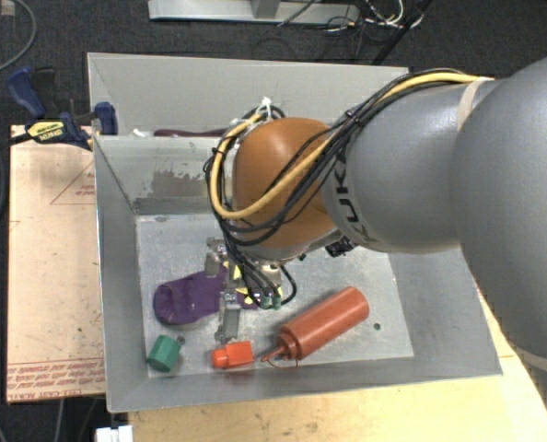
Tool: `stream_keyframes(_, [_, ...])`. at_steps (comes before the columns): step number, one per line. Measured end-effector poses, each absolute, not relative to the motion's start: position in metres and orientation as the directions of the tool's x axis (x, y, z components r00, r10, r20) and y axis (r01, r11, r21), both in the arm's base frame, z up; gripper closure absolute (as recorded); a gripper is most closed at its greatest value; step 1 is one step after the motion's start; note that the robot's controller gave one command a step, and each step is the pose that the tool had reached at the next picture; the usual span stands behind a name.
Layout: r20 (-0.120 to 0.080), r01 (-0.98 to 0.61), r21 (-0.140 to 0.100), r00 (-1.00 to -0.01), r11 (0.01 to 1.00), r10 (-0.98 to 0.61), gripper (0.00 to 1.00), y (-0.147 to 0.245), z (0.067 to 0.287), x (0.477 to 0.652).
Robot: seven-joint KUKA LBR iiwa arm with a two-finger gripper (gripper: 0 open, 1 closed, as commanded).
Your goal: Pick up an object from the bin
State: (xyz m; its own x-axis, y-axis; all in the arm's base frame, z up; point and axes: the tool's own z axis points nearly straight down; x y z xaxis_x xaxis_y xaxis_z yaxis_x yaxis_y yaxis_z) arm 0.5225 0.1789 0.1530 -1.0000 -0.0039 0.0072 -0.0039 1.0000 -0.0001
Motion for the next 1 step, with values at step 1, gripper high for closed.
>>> stream_keyframes(1, [0.000,0.000,0.001,-1.000,1.000,0.000,0.00,0.1780,0.1574,0.5245])
